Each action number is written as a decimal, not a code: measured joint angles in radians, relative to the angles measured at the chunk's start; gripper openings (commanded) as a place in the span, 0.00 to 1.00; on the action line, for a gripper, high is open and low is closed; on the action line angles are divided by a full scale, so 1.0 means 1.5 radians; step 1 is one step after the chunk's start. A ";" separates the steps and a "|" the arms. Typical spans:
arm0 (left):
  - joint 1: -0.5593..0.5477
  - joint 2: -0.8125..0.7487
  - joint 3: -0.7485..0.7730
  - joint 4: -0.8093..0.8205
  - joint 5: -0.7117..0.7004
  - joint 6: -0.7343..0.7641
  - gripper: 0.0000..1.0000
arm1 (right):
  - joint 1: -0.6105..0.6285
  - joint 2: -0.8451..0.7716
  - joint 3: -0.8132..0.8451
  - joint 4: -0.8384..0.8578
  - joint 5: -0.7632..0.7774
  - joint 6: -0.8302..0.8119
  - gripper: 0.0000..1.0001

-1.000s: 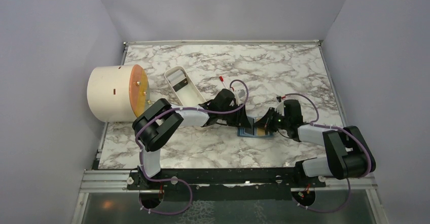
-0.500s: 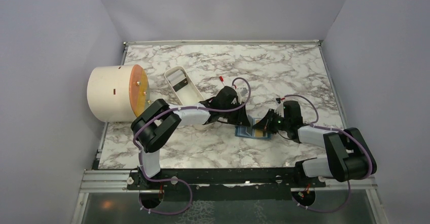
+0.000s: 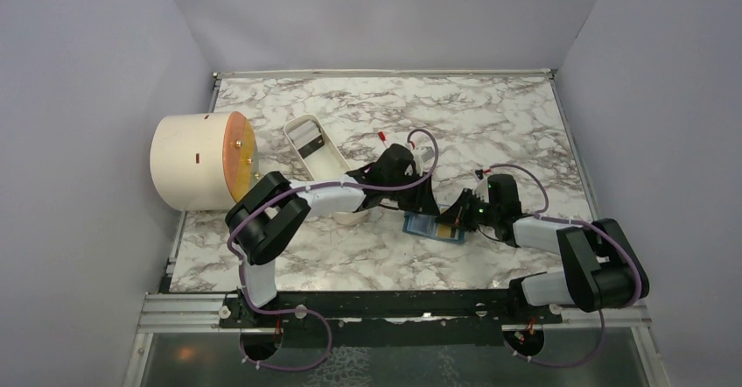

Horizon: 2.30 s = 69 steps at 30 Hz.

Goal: Put the credit cards into the card holder
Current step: Turn over the card slot in the card holder.

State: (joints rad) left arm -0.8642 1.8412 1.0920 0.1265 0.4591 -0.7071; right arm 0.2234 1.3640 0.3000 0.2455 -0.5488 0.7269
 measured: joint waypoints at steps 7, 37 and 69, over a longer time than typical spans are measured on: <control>-0.018 0.005 -0.007 0.054 0.027 -0.041 0.34 | 0.000 -0.016 -0.013 0.005 0.008 -0.012 0.03; -0.036 0.061 0.002 0.071 0.035 -0.055 0.34 | 0.003 -0.205 0.118 -0.347 0.226 -0.069 0.14; -0.036 0.077 0.034 0.078 0.034 -0.061 0.34 | 0.003 -0.264 0.195 -0.485 0.249 -0.081 0.33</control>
State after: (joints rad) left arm -0.9188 1.9564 1.1435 0.2428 0.5098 -0.7986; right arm 0.2279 0.9684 0.5919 -0.4824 -0.1749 0.6048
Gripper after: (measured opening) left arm 0.339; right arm 0.329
